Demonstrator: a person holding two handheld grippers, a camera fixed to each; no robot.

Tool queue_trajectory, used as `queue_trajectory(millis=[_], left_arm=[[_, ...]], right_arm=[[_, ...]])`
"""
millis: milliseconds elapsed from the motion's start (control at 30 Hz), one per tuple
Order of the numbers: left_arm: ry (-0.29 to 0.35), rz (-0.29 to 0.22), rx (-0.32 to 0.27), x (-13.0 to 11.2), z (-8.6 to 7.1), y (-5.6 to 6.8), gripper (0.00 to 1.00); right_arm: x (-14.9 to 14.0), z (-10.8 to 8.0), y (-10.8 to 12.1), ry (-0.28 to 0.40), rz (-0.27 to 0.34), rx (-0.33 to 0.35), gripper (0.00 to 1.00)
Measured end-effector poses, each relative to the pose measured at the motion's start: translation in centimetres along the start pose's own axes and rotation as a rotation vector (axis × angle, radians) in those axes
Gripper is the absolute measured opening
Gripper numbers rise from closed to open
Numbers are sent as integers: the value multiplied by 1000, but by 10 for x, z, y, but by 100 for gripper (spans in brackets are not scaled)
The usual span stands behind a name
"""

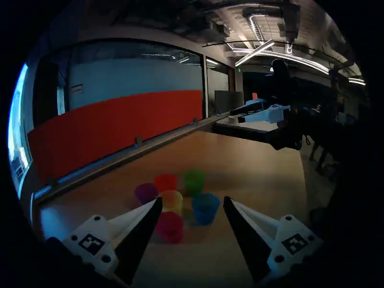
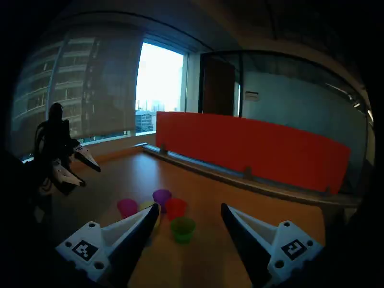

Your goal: Pour water

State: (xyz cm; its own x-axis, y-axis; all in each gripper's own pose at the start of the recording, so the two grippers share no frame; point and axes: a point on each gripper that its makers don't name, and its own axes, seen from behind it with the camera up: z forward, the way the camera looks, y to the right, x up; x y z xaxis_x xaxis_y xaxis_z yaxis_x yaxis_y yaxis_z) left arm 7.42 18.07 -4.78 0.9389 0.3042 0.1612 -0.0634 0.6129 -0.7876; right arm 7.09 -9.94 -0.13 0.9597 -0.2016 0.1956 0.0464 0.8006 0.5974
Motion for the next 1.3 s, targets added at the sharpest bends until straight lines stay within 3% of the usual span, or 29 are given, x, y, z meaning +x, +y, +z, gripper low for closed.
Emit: queue_trajectory(millis=[700, 1300], left_arm=[[-109, 6, -89, -51, 52, 32, 94], [-203, 15, -90, -89, 103, 35, 94]], right_arm=[[-38, 21, 0, -85, -19, 18, 100], [-49, 35, 6, -103, -10, 34, 100]])
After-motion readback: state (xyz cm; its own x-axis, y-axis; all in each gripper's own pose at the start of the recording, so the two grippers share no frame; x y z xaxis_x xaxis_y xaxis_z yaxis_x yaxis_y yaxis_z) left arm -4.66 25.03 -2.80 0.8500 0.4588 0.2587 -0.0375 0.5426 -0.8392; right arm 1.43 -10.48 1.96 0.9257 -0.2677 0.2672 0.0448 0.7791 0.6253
